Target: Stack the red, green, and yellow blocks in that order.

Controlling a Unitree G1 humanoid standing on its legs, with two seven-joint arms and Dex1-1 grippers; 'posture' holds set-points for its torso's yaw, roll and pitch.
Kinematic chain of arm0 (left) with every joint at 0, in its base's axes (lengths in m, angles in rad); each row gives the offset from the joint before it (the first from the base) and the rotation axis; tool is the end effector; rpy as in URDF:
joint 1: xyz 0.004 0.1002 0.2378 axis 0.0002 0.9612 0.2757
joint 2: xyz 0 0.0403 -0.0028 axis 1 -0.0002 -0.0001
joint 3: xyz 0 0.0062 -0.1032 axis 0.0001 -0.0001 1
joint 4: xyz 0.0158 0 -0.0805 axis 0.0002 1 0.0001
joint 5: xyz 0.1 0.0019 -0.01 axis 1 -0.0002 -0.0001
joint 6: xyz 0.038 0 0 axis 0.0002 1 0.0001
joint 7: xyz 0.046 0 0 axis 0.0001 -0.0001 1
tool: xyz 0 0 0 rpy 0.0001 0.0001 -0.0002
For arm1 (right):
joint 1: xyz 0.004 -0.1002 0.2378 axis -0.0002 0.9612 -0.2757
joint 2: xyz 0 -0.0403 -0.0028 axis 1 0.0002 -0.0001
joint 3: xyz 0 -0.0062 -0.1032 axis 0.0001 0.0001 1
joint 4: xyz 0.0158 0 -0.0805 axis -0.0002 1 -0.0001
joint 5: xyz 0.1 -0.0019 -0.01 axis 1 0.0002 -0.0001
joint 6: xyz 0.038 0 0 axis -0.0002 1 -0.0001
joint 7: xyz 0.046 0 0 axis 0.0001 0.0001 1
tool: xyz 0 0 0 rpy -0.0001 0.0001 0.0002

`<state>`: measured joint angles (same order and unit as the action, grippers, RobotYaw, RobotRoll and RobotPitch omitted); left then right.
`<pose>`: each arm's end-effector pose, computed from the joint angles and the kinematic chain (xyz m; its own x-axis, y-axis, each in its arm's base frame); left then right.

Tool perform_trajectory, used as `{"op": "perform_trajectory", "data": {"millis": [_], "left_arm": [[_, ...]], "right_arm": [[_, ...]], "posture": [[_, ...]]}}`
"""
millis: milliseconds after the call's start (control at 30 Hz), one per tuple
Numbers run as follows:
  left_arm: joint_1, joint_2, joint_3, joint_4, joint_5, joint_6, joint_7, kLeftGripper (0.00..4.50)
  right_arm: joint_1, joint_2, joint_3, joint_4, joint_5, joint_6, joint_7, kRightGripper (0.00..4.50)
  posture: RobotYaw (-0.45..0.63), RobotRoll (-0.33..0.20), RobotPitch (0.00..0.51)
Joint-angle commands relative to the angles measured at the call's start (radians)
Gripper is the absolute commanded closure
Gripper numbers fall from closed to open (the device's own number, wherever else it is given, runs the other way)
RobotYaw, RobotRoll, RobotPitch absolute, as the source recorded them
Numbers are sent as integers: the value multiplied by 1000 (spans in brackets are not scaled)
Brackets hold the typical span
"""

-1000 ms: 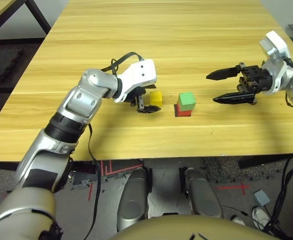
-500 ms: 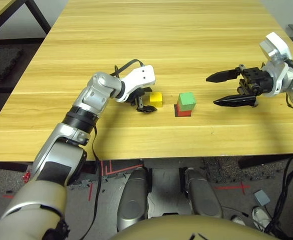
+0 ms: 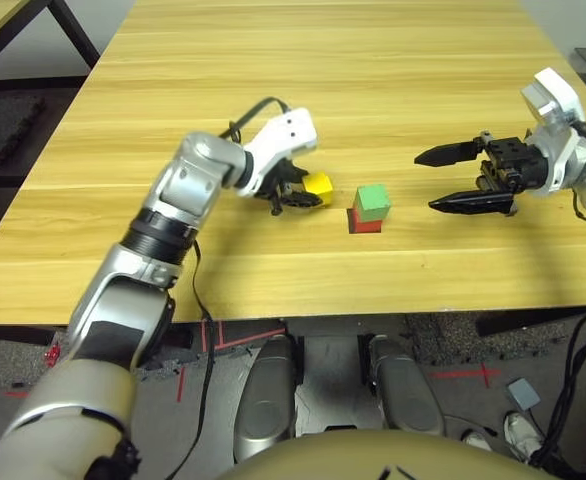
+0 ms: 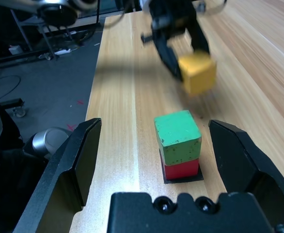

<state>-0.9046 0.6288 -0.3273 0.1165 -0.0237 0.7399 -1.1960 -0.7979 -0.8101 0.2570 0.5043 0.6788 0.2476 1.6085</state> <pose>0.3158 0.1780 0.2335 0.4034 -0.6747 -0.6181 0.9147 0.3141 0.2541 0.3184 -0.2659 0.1986 -0.0098 0.9850 -0.1720 -0.9999 -0.0088 0.0060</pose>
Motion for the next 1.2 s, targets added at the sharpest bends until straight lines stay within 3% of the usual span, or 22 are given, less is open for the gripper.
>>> {"op": "perform_trajectory", "data": {"millis": [33, 167, 333, 600, 1200], "left_arm": [[-57, 13, 14, -130, -53, 157, -6, 2565], [-109, 1, 6, -223, -110, 308, 16, 2565], [-159, -62, 0, -238, -161, 372, 70, 2565], [-150, -171, -34, -174, -182, 335, 147, 2565], [-72, -195, -130, -195, -197, 306, 201, 2565]], "right_arm": [[20, 4, -13, 17, -16, -18, 6, 0], [24, 8, -12, 24, -19, -24, 6, 0], [22, 8, -5, 34, -20, -43, 6, 0], [27, -1, -8, 34, -21, -62, 6, 0], [50, -9, -48, 14, -31, -40, 6, 0]], "posture": [[207, 6, 140], [210, 17, 137], [203, 22, 133], [172, 21, 136], [145, 24, 152]]}}
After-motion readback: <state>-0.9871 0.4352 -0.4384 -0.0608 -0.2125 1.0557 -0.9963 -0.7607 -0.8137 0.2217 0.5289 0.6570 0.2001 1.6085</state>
